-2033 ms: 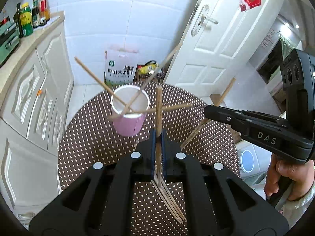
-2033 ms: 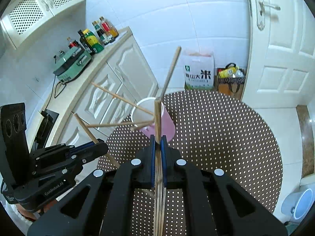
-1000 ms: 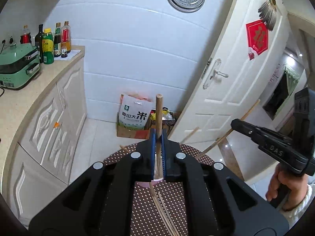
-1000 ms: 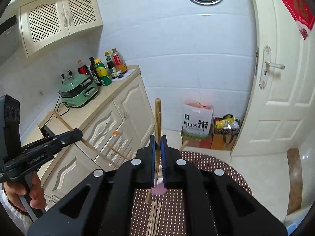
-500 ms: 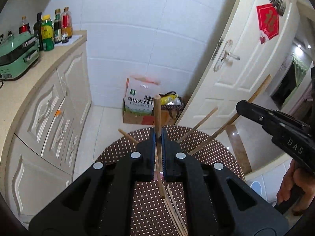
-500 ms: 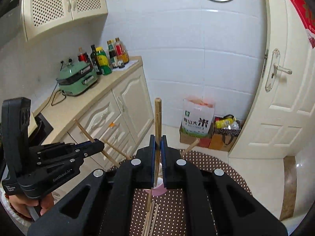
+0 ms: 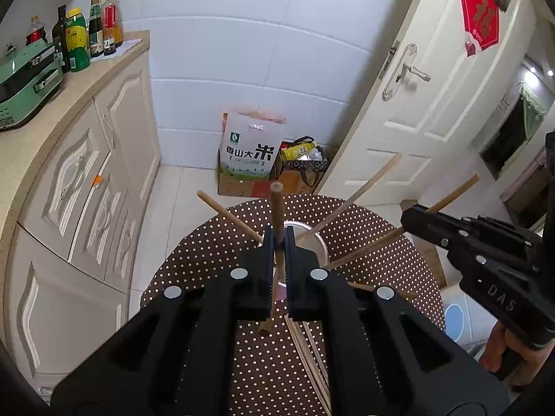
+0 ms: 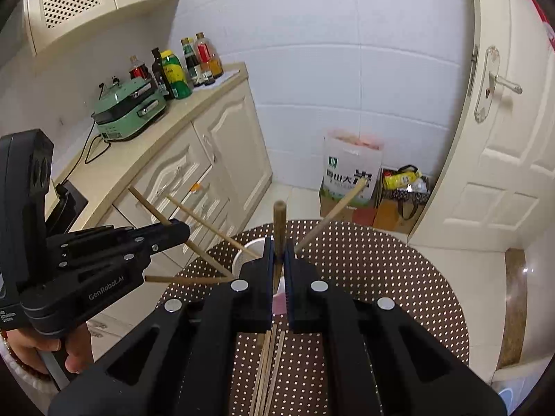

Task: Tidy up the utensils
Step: 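Insert both held sticks into the pink cup from above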

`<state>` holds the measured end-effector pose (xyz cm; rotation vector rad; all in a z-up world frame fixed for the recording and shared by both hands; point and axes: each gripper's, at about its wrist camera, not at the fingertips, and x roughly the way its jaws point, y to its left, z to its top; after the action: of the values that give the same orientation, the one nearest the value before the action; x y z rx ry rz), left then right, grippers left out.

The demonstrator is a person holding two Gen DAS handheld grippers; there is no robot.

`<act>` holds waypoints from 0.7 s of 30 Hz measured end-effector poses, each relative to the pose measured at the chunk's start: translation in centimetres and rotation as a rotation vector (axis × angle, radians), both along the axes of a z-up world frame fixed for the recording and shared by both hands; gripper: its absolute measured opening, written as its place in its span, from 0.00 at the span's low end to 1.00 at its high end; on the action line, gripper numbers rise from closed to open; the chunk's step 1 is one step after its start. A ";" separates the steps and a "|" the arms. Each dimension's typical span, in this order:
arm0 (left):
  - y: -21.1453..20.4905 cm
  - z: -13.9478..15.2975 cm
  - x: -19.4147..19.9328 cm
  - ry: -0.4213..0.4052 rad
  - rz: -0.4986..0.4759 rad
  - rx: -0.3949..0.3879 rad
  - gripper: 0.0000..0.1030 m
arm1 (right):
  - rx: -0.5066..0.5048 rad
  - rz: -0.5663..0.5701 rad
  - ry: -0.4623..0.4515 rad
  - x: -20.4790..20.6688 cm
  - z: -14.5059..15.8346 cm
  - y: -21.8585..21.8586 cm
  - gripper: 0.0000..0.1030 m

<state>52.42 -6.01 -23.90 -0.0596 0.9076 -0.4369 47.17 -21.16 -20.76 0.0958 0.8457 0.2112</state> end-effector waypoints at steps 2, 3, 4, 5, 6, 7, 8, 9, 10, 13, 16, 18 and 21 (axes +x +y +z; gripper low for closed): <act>0.0 -0.2 0.0 0.010 -0.001 -0.003 0.06 | 0.001 0.000 0.012 0.0 -0.4 0.0 0.04; 0.0 -0.4 0.0 0.016 -0.003 -0.005 0.06 | 0.003 0.001 0.019 0.0 -0.6 0.1 0.04; 0.0 -0.5 0.1 0.022 -0.004 -0.006 0.06 | 0.004 0.002 0.026 0.0 -0.8 0.0 0.04; -0.1 -0.6 0.1 0.029 -0.005 -0.007 0.06 | 0.003 0.003 0.034 0.0 -1.0 0.1 0.04; 0.0 -0.7 0.1 0.034 0.000 -0.008 0.06 | 0.001 0.005 0.040 0.1 -1.2 0.2 0.04; 0.0 -0.7 0.1 0.038 0.000 -0.010 0.06 | 0.000 0.006 0.048 0.2 -1.4 0.3 0.04; 0.0 -0.8 0.2 0.047 -0.003 -0.015 0.06 | 0.003 0.006 0.056 0.2 -1.6 0.3 0.04; -0.1 -0.8 0.2 0.047 -0.002 -0.013 0.06 | 0.005 0.006 0.061 0.2 -1.8 0.4 0.04; -0.1 -0.7 0.1 0.045 -0.001 -0.010 0.06 | 0.005 0.007 0.067 0.2 -2.0 0.4 0.04; -0.2 -0.7 0.1 0.054 -0.006 -0.013 0.07 | 0.013 0.007 0.090 0.2 -2.6 0.3 0.04; -0.2 -0.7 -0.2 0.057 -0.019 -0.012 0.07 | 0.034 0.000 0.099 0.2 -2.7 0.1 0.05; -0.1 -0.6 -0.3 0.054 -0.018 -0.004 0.07 | 0.047 -0.006 0.098 0.1 -2.6 -0.1 0.06; 0.2 -0.4 -0.5 0.055 -0.009 -0.008 0.07 | 0.061 -0.017 0.095 0.0 -2.3 -0.3 0.08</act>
<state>51.92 -5.82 -24.32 -0.0752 0.9603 -0.4487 47.14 -21.47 -23.05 0.1712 0.9331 0.2182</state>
